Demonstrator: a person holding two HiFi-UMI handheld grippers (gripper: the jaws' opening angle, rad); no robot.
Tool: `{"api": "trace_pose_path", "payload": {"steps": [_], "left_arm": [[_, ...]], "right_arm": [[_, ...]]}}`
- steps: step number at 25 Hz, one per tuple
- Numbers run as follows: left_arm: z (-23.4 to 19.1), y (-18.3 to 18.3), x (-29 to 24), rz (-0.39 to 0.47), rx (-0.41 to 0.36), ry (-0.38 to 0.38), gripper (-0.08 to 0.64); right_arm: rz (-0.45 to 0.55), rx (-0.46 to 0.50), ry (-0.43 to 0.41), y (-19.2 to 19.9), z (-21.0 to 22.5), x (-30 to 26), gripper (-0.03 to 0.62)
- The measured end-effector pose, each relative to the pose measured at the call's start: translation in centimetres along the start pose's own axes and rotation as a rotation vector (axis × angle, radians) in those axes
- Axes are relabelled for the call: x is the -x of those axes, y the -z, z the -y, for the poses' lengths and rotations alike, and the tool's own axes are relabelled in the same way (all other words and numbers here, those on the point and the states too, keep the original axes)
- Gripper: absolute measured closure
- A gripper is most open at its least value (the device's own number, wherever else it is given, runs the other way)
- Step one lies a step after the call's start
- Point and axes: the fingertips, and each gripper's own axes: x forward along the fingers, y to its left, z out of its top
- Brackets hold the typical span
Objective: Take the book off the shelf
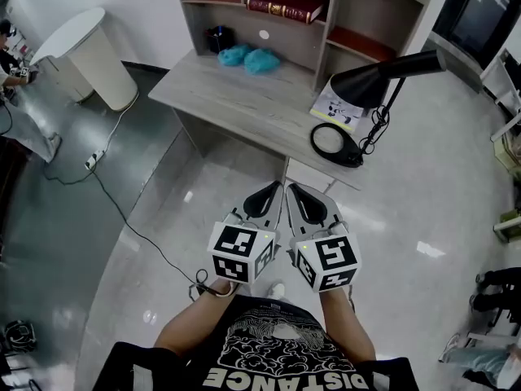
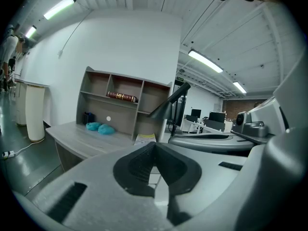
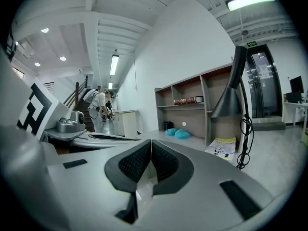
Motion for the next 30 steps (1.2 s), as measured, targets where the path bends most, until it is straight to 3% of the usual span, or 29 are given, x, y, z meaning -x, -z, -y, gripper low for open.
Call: {"api": "trace_pose_path", "payload": {"steps": [15,30], "left_arm": [[-12.5,-4.5,-2.4,0.003,0.006,0.078,0.551],[-18.8,-6.5,-3.2,0.013,0.011,0.126,0.551]], "right_arm": [[-0.01,0.016,0.087,-3.9,-2.9,-12.1,0.575],[-0.019,0.042,0.118,-5.8,-4.8,-18.5,0.575]]}}
